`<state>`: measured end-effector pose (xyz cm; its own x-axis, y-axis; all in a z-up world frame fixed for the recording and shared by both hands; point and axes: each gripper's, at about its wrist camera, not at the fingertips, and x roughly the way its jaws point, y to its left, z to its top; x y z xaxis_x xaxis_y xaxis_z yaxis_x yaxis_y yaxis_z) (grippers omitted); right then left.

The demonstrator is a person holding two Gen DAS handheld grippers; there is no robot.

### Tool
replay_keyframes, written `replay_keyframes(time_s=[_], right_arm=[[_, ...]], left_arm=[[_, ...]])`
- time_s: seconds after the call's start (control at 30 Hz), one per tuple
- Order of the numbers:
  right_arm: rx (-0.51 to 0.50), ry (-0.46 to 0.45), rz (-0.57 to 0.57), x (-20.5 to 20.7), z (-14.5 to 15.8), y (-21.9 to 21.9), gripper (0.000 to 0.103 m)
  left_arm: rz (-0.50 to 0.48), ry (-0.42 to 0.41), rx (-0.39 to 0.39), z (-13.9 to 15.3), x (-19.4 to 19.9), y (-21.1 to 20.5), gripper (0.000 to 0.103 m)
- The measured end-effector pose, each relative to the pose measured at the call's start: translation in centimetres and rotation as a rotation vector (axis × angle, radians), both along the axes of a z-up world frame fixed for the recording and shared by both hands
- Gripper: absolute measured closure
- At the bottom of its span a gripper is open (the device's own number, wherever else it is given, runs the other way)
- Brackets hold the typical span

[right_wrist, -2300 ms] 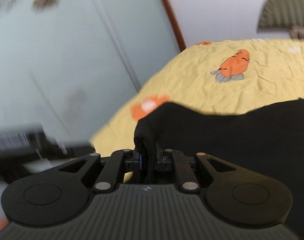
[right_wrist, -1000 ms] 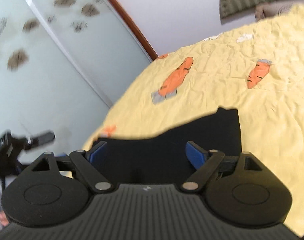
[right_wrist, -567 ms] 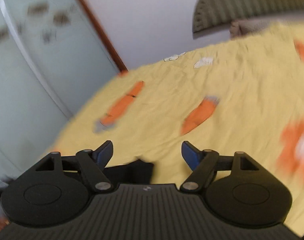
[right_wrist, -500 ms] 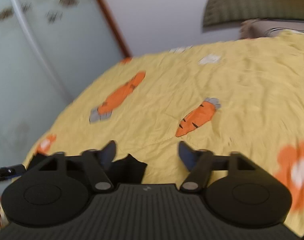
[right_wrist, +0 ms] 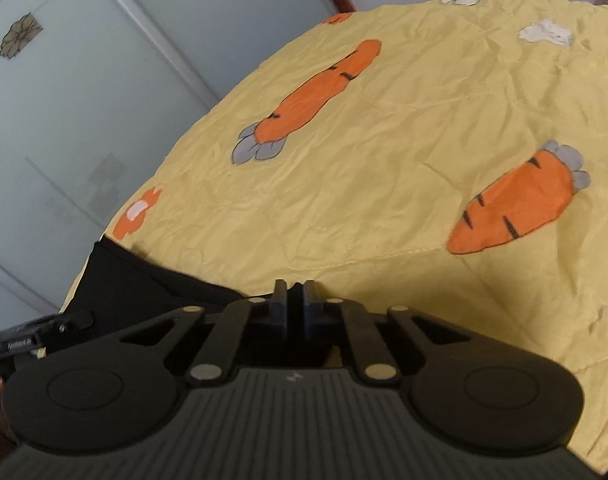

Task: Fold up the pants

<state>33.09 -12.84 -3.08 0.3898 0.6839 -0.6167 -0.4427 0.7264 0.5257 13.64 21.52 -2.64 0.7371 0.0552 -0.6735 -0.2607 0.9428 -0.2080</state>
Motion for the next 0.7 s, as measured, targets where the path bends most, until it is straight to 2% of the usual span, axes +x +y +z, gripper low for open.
replay_keyframes(time_s=[0.1,0.2,0.27,0.3,0.33,0.37,0.43,0.47,0.5,0.53,0.57,0.6,0.63,0.7], right_arm=[[-0.047,-0.007,-0.077,-0.1,-0.3,0.0,0.102],[-0.017,0.017,-0.139,-0.2,-1.3,-0.1,0.101],[-0.065,-0.047,-0.172,-1.3,-0.3,0.0,0.087],[-0.085,-0.108,-0.229,-2.4,0.7,-0.4,0.079],[-0.084,-0.156,-0.283,-3.6,1.7,-0.9,0.079],[-0.035,-0.174,-0.292,-4.6,2.5,-1.3,0.079],[0.121,-0.115,-0.209,-5.7,2.7,-1.1,0.079],[0.156,-0.081,-0.178,-6.0,2.3,-0.5,0.078],[0.14,-0.062,-0.185,-6.0,1.8,0.3,0.067],[0.084,-0.041,-0.225,-5.9,1.0,1.1,0.061],[0.04,-0.028,-0.256,-5.7,0.0,1.8,0.062],[0.067,-0.05,-0.271,-5.8,-0.8,1.9,0.061],[0.091,-0.056,-0.295,-6.0,-1.1,1.8,0.061],[0.092,-0.037,-0.361,-6.6,-0.4,1.6,0.061]], left_arm=[[0.003,0.001,-0.012,-0.1,0.2,0.1,0.015],[0.013,-0.007,-0.023,0.7,-0.6,0.4,0.015],[0.025,-0.052,0.038,2.3,-1.7,0.3,0.015],[0.023,-0.076,0.056,3.0,-2.1,0.2,0.015],[0.017,-0.1,0.062,3.9,-2.2,0.2,0.015],[0.002,-0.123,0.052,4.8,-1.9,0.3,0.015],[-0.023,-0.156,-0.001,6.3,-0.7,0.4,0.015],[-0.045,-0.169,-0.049,6.8,0.4,0.3,0.014],[-0.079,-0.178,-0.095,7.1,1.3,0.2,0.014],[-0.111,-0.184,-0.142,7.2,2.3,0.0,0.014],[-0.138,-0.177,-0.188,7.0,3.6,-0.3,0.014],[-0.17,-0.157,-0.215,6.6,4.7,-0.7,0.014],[-0.198,-0.134,-0.225,5.9,5.7,-1.0,0.014],[-0.132,-0.054,-0.162,3.7,7.3,-1.2,0.014]])
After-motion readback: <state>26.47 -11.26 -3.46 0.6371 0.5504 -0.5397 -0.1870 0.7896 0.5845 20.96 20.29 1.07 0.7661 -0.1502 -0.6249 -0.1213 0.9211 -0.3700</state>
